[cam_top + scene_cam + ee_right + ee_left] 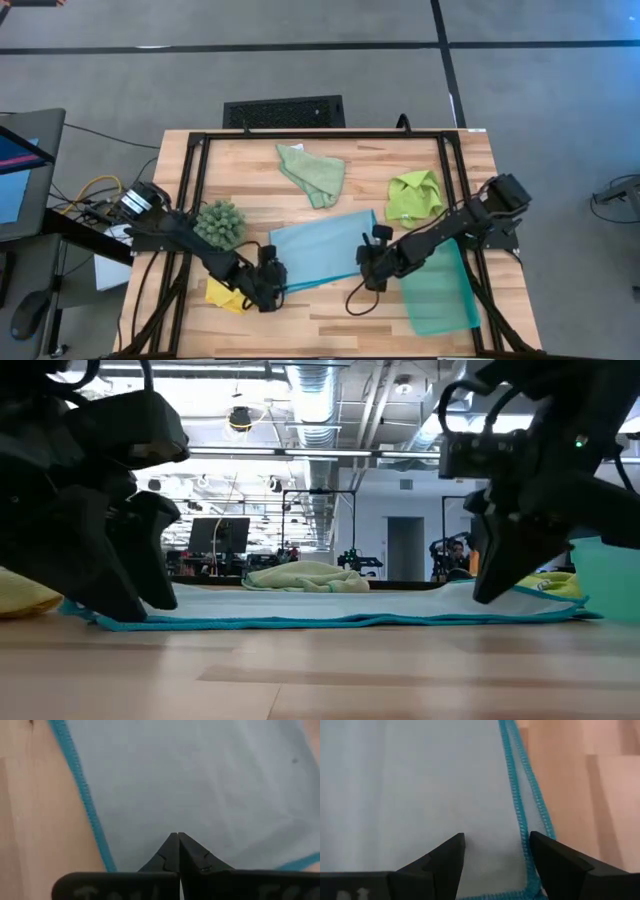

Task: Fold microfiber towels
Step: Fold the blue microfiber cloth

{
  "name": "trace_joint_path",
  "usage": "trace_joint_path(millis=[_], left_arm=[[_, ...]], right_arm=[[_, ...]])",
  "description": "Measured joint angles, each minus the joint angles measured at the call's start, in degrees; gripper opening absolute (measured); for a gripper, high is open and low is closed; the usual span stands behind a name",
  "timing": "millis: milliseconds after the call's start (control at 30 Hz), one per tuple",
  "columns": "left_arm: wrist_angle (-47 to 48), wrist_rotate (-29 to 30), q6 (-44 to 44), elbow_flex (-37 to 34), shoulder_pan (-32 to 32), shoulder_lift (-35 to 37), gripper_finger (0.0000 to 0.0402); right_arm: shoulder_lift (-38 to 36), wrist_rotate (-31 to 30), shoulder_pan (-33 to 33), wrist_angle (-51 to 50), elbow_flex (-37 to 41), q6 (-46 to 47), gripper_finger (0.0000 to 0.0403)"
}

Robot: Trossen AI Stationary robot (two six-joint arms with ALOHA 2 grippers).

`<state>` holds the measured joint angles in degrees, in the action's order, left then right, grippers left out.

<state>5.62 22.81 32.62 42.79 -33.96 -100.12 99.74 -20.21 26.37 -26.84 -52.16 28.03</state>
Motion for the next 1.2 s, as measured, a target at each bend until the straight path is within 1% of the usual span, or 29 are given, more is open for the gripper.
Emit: trace_joint_path(millis=[67, 167, 300, 400, 533, 633, 733, 800, 867, 967, 1033, 1200], left_arm=[[6.2, 0.9, 2.8, 0.1, -0.2, 1.0, 0.0219], [15.6, 3.7, 3.7, -0.3, -0.6, 4.2, 0.0219], [23.0, 5.0, 3.7, -0.9, -0.7, 10.2, 0.0219], [21.6, 5.5, 4.8, -0.5, -0.7, 14.2, 0.0219], [19.8, 5.6, 6.0, -0.7, -1.4, 15.8, 0.0219], [18.0, 6.0, 6.7, -0.6, -2.2, 15.6, 0.0219], [15.1, 7.2, 7.6, -0.6, -2.9, 14.5, 0.0219], [12.8, 8.2, 7.5, -0.6, -3.6, 13.4, 0.0219], [10.5, 8.6, 7.0, -0.6, -4.1, 12.1, 0.0219], [7.8, 8.5, 6.6, -0.6, -4.7, 10.1, 0.0219], [7.0, 8.5, 6.6, -0.6, -4.8, 9.0, 0.0219], [6.2, 8.5, 7.8, -0.5, -5.0, 8.0, 0.0219]], right_arm=[[-0.1, 0.9, -0.1, -0.1, 0.0, 0.0, 0.0019], [-1.3, 0.8, 0.7, 1.3, 0.0, -0.4, 0.0019], [-2.1, 0.9, 2.2, 5.8, 0.0, -2.6, 0.0018], [-2.0, 1.0, 3.8, 7.5, 0.0, -8.2, 0.0027], [-1.9, 1.2, 5.7, 8.2, -0.2, -18.5, 0.0067], [-1.9, 1.3, 6.9, 8.3, -1.3, -29.7, 0.0107], [-1.9, 3.5, 8.7, 8.3, -1.4, -41.5, 0.0147], [-1.9, 3.9, 9.7, 8.0, -1.4, -46.8, 0.0168], [-1.9, 3.7, 10.5, 8.0, -1.5, -50.1, 0.0183], [-1.3, 1.2, 10.7, 8.7, -1.5, -52.1, 0.0191], [-0.3, 0.9, 10.2, 8.9, -1.5, -52.1, 0.0188], [3.8, -0.1, 8.5, 10.0, -1.4, -53.9, 0.0153]])
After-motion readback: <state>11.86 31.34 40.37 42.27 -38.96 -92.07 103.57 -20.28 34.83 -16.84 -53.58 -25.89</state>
